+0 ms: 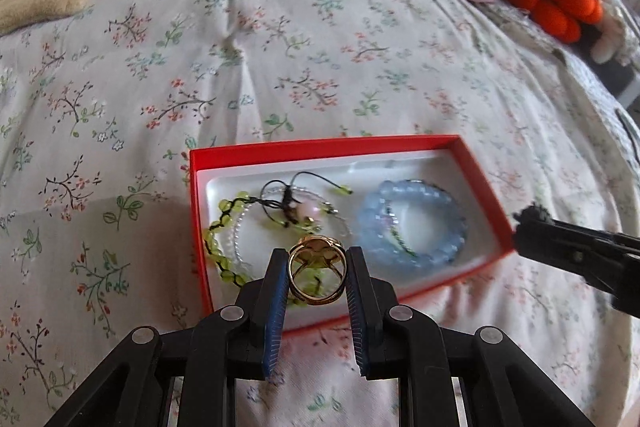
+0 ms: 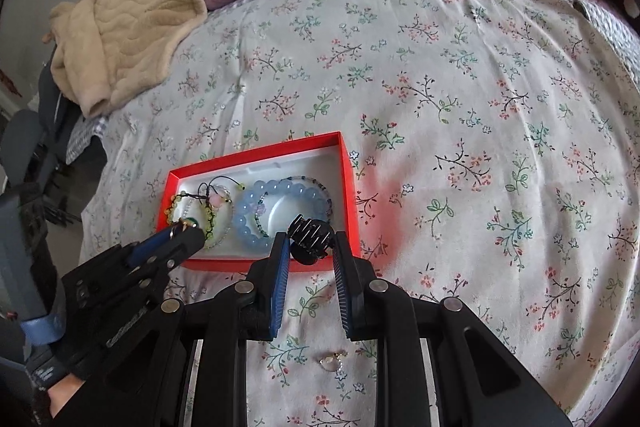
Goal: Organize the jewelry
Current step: 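Lower the gold ring into the red box and open the left tool while the right carries the clip, then lower the black hair clip into the red box and open the right tool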
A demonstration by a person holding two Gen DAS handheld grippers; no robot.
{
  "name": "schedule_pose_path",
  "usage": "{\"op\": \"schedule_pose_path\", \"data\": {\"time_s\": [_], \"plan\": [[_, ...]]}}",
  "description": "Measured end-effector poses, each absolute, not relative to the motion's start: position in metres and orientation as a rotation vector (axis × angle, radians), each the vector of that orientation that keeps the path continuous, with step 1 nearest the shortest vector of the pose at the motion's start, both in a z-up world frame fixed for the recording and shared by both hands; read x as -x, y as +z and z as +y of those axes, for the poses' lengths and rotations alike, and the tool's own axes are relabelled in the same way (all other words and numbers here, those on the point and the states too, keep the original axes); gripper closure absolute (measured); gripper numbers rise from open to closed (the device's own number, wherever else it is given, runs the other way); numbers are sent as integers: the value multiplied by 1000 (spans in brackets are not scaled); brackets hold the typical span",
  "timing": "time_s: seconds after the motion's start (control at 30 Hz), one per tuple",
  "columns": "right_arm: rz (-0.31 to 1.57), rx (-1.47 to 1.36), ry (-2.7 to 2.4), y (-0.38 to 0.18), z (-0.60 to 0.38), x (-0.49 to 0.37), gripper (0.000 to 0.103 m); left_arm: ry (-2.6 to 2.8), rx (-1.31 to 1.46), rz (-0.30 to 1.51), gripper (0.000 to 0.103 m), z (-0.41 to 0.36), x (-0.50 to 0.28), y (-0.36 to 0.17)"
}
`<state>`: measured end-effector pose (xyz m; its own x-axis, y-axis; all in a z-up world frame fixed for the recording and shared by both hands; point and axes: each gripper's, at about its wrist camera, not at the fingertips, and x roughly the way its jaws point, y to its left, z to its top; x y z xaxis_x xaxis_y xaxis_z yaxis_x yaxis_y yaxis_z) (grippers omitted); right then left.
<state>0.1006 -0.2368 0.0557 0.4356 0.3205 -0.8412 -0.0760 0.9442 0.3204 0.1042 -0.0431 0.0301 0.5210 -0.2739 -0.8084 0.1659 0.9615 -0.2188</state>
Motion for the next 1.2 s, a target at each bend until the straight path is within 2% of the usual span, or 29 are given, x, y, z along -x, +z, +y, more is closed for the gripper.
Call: {"op": "schedule_pose_path", "data": {"time_s": [0.23,0.3,0.37,0.67,0.97,1.2], "plan": [[1102,-234,267,55,-230,-104,80,-262,119,994,80,-44,-108,27],[1104,-230,271,55,-227,-105,80,-267,114,991,76,-44,-105,30],[1108,-227,273,54,-225,-106,80,-264,104,981,65,-44,-102,34],[1133,-209,276,45,-213,-115,79,-263,53,962,43,-37,-83,47],[1148,-175,271,36,-198,-128,79,-253,-12,976,30,-34,-67,45],[1153,-175,263,33,-196,-131,79,-248,-38,989,27,-31,-63,42]]}}
